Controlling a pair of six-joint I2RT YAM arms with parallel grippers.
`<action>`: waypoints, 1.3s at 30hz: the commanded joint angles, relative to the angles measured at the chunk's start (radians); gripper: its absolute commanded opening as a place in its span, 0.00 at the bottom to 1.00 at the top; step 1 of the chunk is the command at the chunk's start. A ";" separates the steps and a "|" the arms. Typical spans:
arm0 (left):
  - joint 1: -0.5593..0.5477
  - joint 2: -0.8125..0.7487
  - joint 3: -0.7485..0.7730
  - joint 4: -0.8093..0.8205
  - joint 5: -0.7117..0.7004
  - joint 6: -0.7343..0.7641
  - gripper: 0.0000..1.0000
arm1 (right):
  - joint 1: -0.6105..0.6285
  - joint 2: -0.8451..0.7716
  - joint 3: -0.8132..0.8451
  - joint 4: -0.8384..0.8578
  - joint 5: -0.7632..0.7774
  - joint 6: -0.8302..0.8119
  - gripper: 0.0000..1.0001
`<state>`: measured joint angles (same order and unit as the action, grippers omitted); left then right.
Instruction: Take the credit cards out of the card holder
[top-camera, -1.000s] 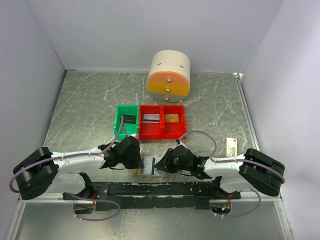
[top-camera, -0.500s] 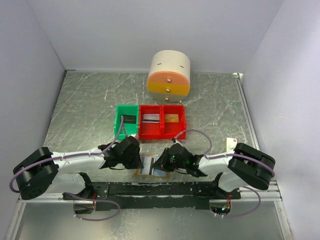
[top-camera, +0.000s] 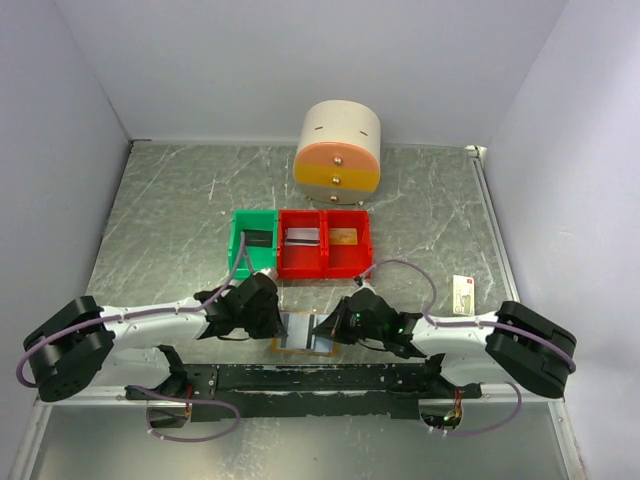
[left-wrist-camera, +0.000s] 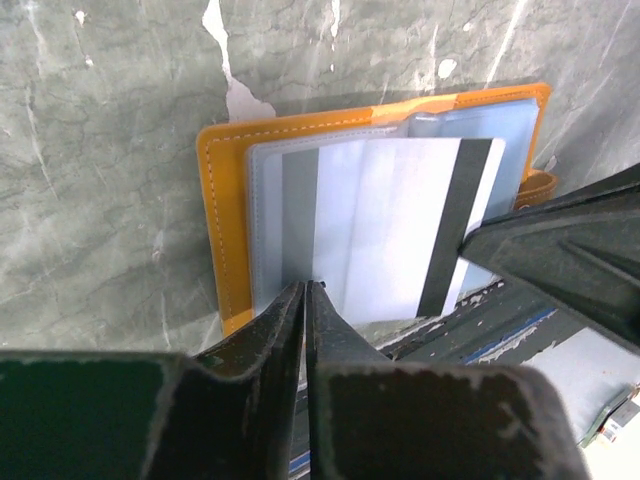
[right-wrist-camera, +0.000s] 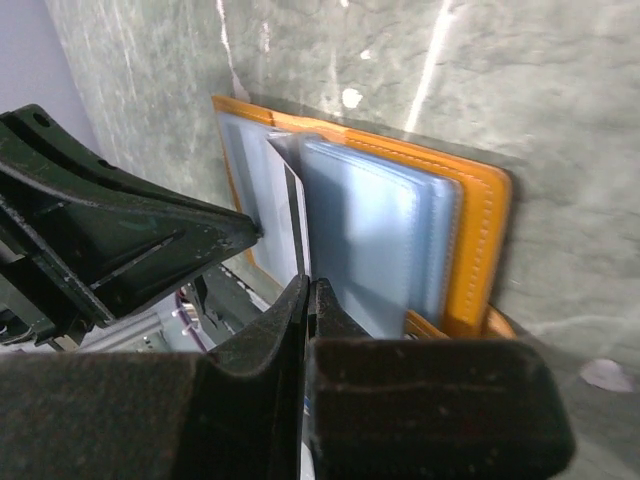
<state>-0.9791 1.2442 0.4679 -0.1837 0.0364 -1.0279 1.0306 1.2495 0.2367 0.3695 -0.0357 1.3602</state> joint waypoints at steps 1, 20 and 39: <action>-0.006 -0.036 -0.058 -0.029 -0.009 0.034 0.20 | -0.032 -0.054 -0.049 -0.080 0.023 -0.019 0.00; -0.007 0.063 0.054 0.055 0.095 0.155 0.33 | -0.051 0.079 0.024 -0.081 -0.031 -0.069 0.04; -0.048 0.179 0.022 -0.013 0.001 0.096 0.14 | -0.064 0.100 -0.147 0.284 -0.050 0.015 0.19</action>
<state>-1.0111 1.3891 0.5323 -0.0772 0.1154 -0.9398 0.9726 1.3212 0.1375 0.5949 -0.0994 1.3777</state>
